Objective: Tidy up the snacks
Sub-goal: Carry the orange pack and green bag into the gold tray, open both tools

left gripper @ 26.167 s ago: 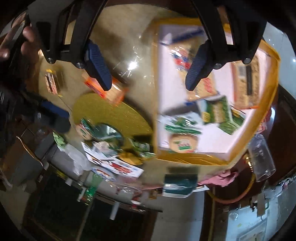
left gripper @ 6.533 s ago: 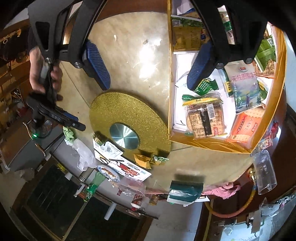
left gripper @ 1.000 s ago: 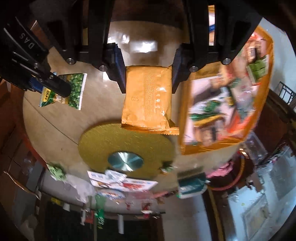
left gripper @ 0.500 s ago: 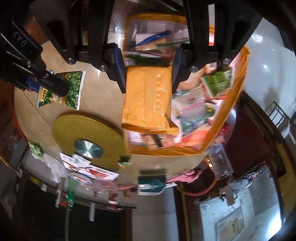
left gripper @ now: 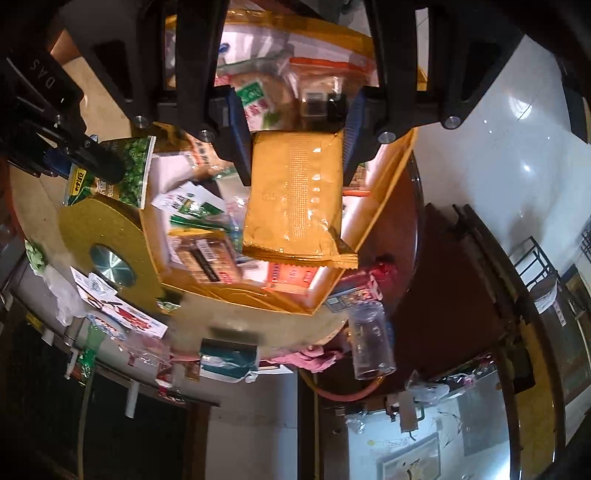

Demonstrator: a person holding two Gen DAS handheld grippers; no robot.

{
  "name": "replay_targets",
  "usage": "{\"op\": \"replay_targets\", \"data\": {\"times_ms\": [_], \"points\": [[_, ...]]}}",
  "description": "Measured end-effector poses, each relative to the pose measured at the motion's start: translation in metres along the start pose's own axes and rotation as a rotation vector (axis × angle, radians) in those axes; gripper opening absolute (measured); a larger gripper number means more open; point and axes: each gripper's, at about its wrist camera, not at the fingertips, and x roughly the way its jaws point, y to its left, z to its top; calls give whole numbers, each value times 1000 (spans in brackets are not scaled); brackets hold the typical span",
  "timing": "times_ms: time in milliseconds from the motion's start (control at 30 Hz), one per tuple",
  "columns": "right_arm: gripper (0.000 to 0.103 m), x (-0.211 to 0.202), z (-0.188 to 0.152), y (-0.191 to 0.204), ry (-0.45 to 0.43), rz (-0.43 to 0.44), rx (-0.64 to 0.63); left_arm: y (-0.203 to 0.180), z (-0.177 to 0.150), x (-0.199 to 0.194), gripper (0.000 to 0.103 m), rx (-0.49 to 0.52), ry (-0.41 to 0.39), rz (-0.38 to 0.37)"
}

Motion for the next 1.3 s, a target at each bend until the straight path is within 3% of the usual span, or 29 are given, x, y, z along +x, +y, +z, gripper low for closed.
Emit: {"op": "replay_targets", "data": {"times_ms": [567,1100,1167,1233,1300], "points": [[24,36,15,33,40,-11,-66,29,3,26,46,-35,41,-8],[25,72,31,8,68,39,30,19,12,50,47,33,67,-36],[30,75,29,8,91,53,32,15,10,49,50,52,58,-22],[48,73,27,8,94,57,36,10,10,46,63,71,53,-4],[58,63,26,7,61,44,40,7,9,41,67,82,39,6]]}}
